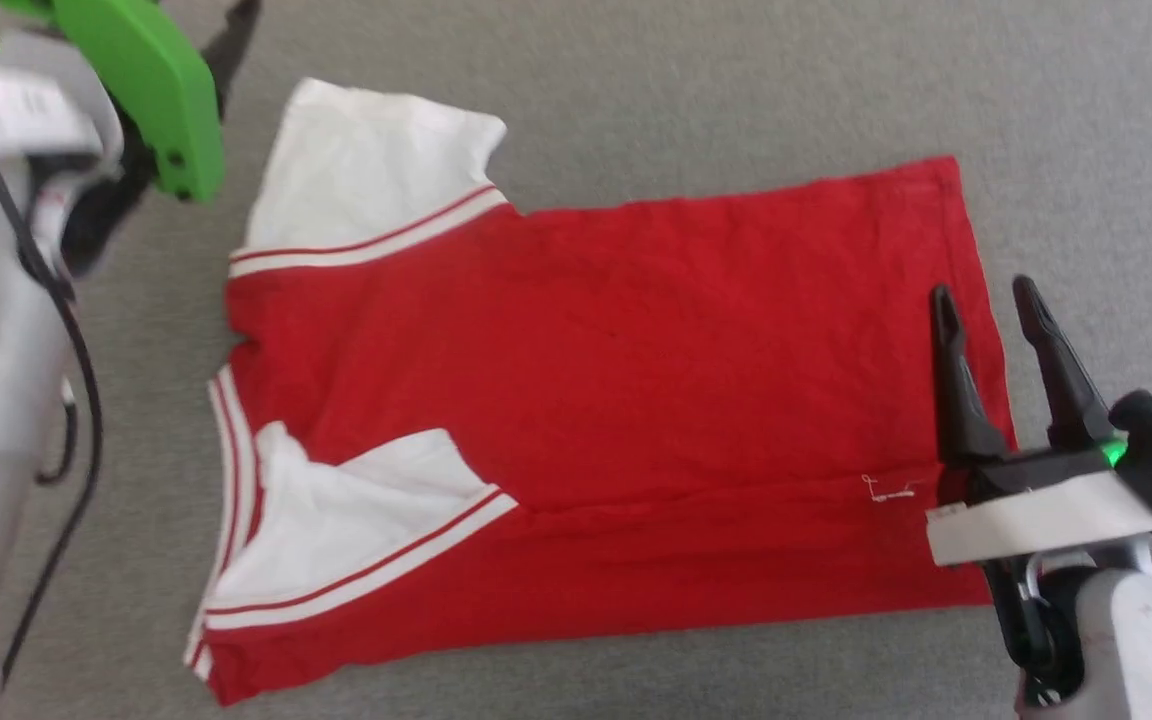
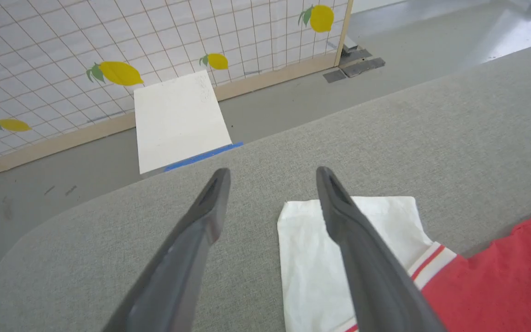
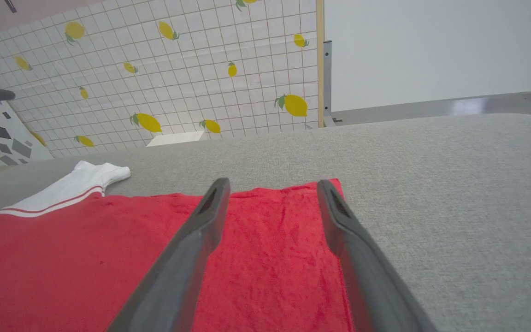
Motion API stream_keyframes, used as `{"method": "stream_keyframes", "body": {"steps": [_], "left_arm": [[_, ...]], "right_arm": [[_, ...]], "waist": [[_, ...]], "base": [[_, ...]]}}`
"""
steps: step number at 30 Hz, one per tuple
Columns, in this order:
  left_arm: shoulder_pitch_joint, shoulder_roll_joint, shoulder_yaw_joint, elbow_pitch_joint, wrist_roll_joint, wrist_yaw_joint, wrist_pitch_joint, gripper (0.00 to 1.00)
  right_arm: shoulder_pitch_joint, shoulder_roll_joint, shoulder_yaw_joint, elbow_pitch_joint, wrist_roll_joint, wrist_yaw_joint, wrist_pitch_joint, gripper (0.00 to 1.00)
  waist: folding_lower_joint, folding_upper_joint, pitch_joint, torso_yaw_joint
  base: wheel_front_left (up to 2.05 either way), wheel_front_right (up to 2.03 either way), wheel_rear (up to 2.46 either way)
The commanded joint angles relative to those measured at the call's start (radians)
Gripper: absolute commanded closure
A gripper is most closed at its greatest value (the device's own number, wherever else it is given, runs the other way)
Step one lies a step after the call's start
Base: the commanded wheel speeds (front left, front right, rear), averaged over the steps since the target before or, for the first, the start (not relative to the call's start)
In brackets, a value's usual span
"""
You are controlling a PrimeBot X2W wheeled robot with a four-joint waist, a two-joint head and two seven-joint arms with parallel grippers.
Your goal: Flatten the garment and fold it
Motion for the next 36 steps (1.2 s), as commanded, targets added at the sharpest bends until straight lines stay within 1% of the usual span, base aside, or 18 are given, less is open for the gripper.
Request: {"method": "stream_keyframes", "body": {"steps": [1,4,8,12,15,17,18,19,20,24,27,31,35,36], "left_arm": [[-0.033,-0.004,-0.003,0.027,-0.015,0.008,0.047,0.00],[-0.084,-0.007,0.002,0.082,-0.038,0.047,0.166,0.00],[-0.107,-0.007,0.006,0.124,-0.060,0.100,0.283,0.00],[-0.103,0.010,0.000,0.138,-0.056,0.155,0.367,0.00],[-0.096,0.017,0.005,0.125,-0.055,0.191,0.391,0.00],[-0.089,0.026,0.004,0.110,-0.051,0.200,0.397,0.00],[-0.085,0.030,0.003,0.104,-0.049,0.204,0.397,0.29],[-0.082,0.034,0.001,0.098,-0.046,0.206,0.397,0.69],[-0.079,0.037,0.000,0.091,-0.045,0.206,0.398,1.00],[-0.068,0.040,0.000,0.071,-0.052,0.206,0.401,1.00],[-0.062,0.040,-0.004,0.061,-0.055,0.204,0.399,1.00],[-0.061,0.034,-0.010,0.049,-0.059,0.194,0.393,1.00],[-0.070,0.021,-0.022,0.041,-0.056,0.181,0.379,1.00],[-0.071,0.019,-0.025,0.041,-0.055,0.178,0.375,1.00]], "right_arm": [[-0.024,0.000,0.009,0.005,0.002,-0.001,-0.008,0.00],[-0.049,0.000,0.027,0.013,0.013,-0.001,-0.015,0.00],[-0.068,0.000,0.045,0.030,0.023,-0.001,-0.025,0.00],[-0.077,0.000,0.055,0.044,0.030,-0.001,-0.038,0.00],[-0.083,0.000,0.060,0.051,0.035,-0.001,-0.042,0.00],[-0.092,0.000,0.064,0.055,0.031,-0.001,-0.039,0.00],[-0.101,0.000,0.067,0.057,0.025,-0.001,-0.035,0.00],[-0.111,0.000,0.068,0.058,0.021,-0.001,-0.031,0.00],[-0.128,0.000,0.072,0.060,0.014,-0.001,-0.020,0.00],[-0.238,-0.011,0.081,0.072,-0.002,-0.001,0.059,0.00],[-0.353,-0.013,0.055,0.118,-0.003,-0.001,0.178,0.00],[-0.523,-0.007,0.001,0.244,0.008,-0.001,0.426,0.00],[-0.672,-0.003,-0.067,0.400,-0.029,-0.001,0.680,0.00],[-0.697,-0.002,-0.079,0.428,-0.036,-0.001,0.723,0.00]], "waist": [[-0.0002,0.0000,0.101,-0.082],[-0.0002,0.0000,0.130,-0.104],[-0.0002,0.0000,0.152,-0.124],[-0.0002,0.0000,0.161,-0.135],[-0.0002,0.0000,0.166,-0.139],[-0.0002,0.0000,0.169,-0.141],[-0.0002,0.0000,0.171,-0.141],[-0.0002,0.0000,0.172,-0.141],[-0.0002,0.0000,0.174,-0.141],[-0.0002,0.0000,0.177,-0.138],[-0.0002,0.0000,0.174,-0.131],[-0.0002,0.0000,0.174,-0.113],[-0.0002,0.0000,0.181,-0.087],[-0.0002,0.0000,0.182,-0.083]], "base": [[0.00,0.00,0.00],[0.00,0.00,0.00],[0.00,0.00,0.00],[0.00,0.00,0.00],[0.00,0.00,0.00],[0.00,0.00,0.00],[0.00,0.00,0.00],[0.00,0.00,0.00],[0.00,0.00,0.00],[0.00,0.00,0.00],[0.00,0.00,0.00],[0.00,0.00,0.00],[0.00,0.00,0.00],[0.00,0.00,0.00]]}}
